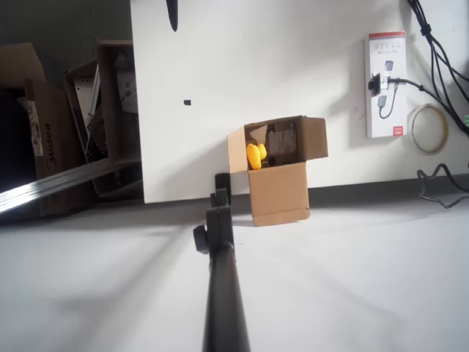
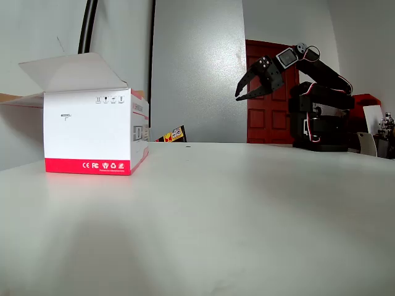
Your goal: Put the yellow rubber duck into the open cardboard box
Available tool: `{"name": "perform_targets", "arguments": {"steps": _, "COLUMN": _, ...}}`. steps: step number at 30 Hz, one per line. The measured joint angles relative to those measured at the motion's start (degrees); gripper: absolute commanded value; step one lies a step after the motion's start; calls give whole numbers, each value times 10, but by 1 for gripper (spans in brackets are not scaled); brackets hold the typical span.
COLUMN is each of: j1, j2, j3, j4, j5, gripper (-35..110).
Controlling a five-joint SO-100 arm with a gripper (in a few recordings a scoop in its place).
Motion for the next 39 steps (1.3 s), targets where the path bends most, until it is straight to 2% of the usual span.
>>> {"name": "perform_targets", "arguments": {"steps": 9, "j1": -3, "j2": 4, "j3": 127, "j4": -59, "j5": -3, "gripper": -1}}
{"name": "perform_targets", "arguments": {"steps": 17, "j1": -16, "j2": 8, "j3": 176, "j4": -68, "j5": -3, "gripper": -1}}
{"name": "perform_targets", "arguments": {"steps": 39, "j1": -16, "j2": 8, "j3": 183, "j4": -71, "j5": 4, "gripper": -1}}
